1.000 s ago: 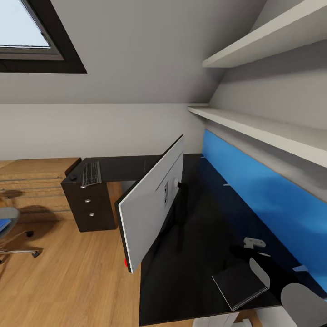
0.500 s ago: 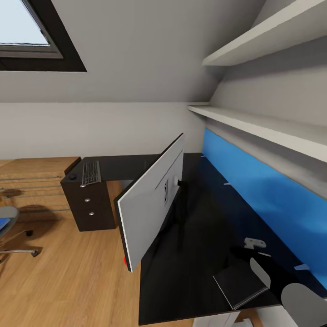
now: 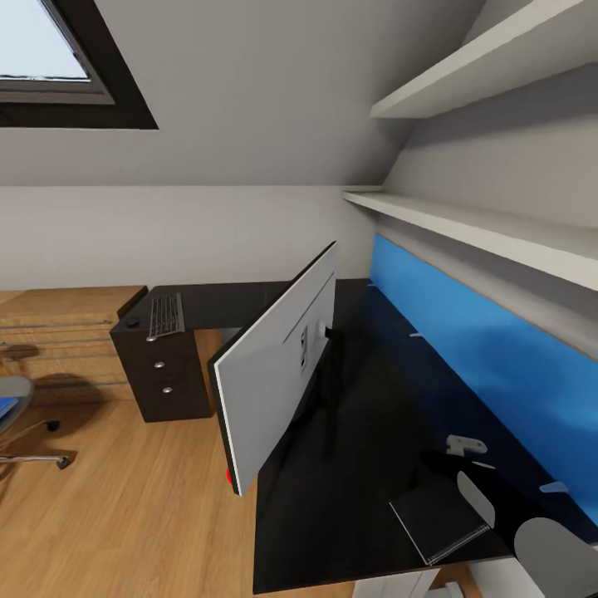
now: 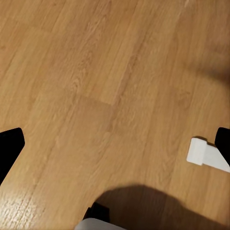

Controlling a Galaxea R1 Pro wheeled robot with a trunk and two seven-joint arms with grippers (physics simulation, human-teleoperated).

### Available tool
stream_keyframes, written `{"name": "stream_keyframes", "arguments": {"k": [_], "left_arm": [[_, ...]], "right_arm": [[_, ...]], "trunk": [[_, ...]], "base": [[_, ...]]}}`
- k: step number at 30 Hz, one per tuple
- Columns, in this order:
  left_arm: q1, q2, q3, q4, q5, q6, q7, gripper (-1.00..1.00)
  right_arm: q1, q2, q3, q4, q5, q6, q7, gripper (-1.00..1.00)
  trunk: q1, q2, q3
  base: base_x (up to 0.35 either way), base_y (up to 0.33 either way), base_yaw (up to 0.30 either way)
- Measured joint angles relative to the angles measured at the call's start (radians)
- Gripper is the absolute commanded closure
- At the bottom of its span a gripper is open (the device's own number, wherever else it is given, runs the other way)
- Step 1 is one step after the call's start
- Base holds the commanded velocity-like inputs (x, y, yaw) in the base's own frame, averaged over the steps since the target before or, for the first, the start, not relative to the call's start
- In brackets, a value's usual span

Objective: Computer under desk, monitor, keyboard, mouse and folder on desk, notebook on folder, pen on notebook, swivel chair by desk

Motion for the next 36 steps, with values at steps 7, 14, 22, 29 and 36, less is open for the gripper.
{"name": "stream_keyframes", "arguments": {"k": [7,14,22,29,36], "left_arm": [[0.0,0.0,0.001,0.0,0.0,0.0,0.001,-1.0],[0.0,0.0,0.001,0.0,0.0,0.0,0.0,-1.0],[0.0,0.0,0.001,0.004,0.0,0.0,-0.001,-1.0],[0.0,0.0,0.003,0.01,0.001,-0.001,-0.001,-1.0],[0.0,-0.001,0.051,0.012,-0.001,-0.003,-0.003,-1.0]], "right_arm": [[0.0,-0.001,0.0,0.0,0.0,0.003,0.0,-1.0],[0.0,-0.002,0.0,0.0,0.0,0.011,0.0,-1.0],[0.0,-0.003,0.0,0.0,0.0,0.012,0.0,-1.0],[0.0,-0.003,0.0,0.002,0.001,0.024,0.0,-1.0],[-0.001,-0.003,-0.004,-0.001,0.002,0.065,-0.001,-1.0]], "trunk": [[0.023,-0.042,-0.019],[0.023,-0.042,-0.019],[0.023,-0.042,-0.019],[0.023,-0.042,-0.019],[0.023,-0.042,-0.019]], "base": [[0.0,0.0,0.0],[0.0,0.0,0.0],[0.0,0.0,0.0],[0.0,0.0,0.0],[-0.008,0.0,0.0]]}}
